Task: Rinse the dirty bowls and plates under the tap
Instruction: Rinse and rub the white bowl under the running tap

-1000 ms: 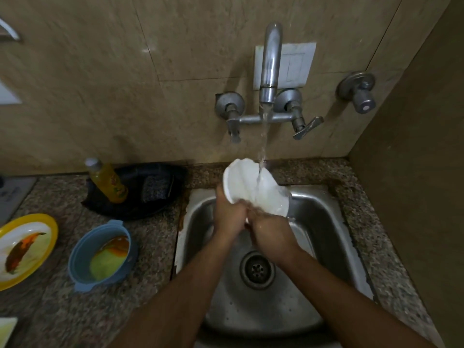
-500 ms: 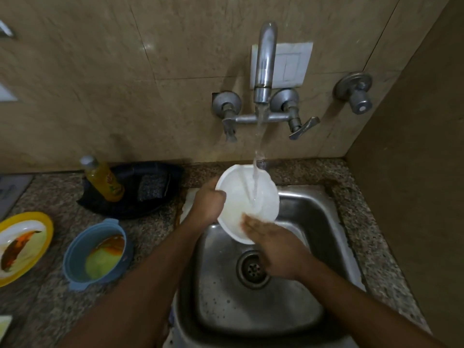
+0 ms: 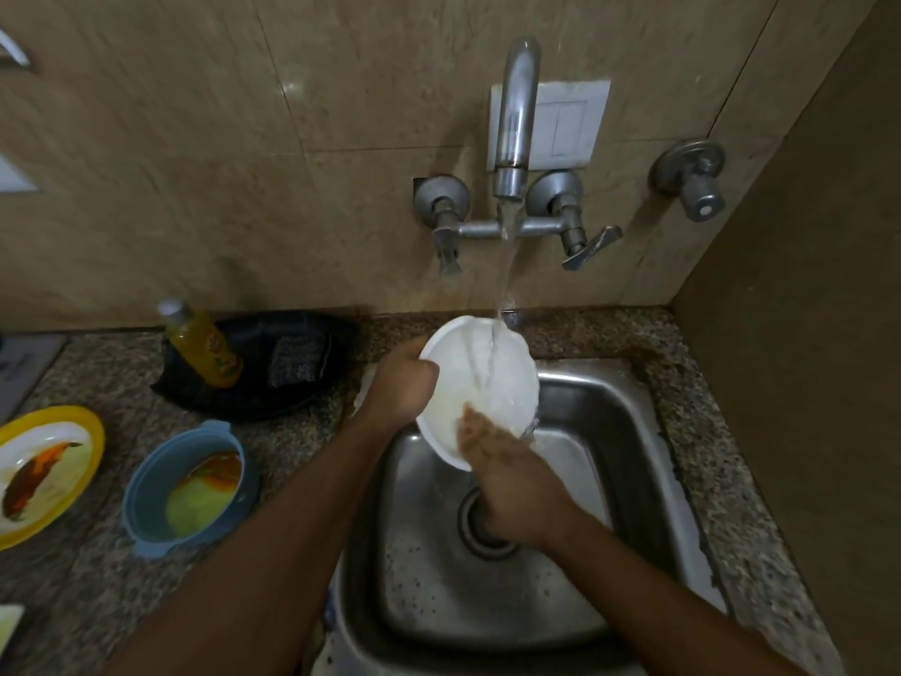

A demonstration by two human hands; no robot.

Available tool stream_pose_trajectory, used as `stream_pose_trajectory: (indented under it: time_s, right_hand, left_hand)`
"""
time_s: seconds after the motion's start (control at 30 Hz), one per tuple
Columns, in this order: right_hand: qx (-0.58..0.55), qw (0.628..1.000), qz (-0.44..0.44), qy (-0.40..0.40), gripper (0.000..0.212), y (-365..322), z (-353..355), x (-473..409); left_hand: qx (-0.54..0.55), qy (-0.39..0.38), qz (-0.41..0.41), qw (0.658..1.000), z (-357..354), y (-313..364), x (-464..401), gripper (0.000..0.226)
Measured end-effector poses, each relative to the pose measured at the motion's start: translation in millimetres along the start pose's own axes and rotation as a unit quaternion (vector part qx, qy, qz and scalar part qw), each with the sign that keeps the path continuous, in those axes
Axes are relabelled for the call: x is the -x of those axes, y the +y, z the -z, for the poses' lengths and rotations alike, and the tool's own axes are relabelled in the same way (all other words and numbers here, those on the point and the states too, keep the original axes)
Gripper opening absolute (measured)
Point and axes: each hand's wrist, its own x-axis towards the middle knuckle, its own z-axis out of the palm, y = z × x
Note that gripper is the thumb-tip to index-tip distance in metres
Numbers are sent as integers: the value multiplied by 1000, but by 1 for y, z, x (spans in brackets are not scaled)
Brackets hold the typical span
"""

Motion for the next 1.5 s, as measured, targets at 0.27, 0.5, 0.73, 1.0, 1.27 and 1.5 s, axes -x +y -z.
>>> stream_pose_trajectory:
  time_s: [0.27, 0.5, 0.73, 1.0, 1.27, 1.5]
  right_hand:
    - [-4, 999, 45, -27, 102, -6, 18, 2]
    - [43, 997, 30, -63, 92, 33, 25, 20]
    - [-21, 997, -21, -76, 93, 22, 28, 19]
    - [-19, 989, -78, -121, 85, 11, 16, -19]
    - [18, 995, -91, -46, 50, 33, 51, -2]
    - [-196, 909, -267, 253, 52, 45, 60, 14]
  left_hand:
    - [40, -8, 45, 998, -12, -14, 0, 32]
    - [43, -78, 89, 992, -8, -28, 8, 38]
    - [73, -86, 110, 988, -6, -27, 5, 37]
    - [58, -172, 167, 969, -3, -26, 5, 44]
    - [150, -217, 239, 934, -10, -54, 18, 47]
    - [172, -261, 191, 931, -37, -36, 7, 69]
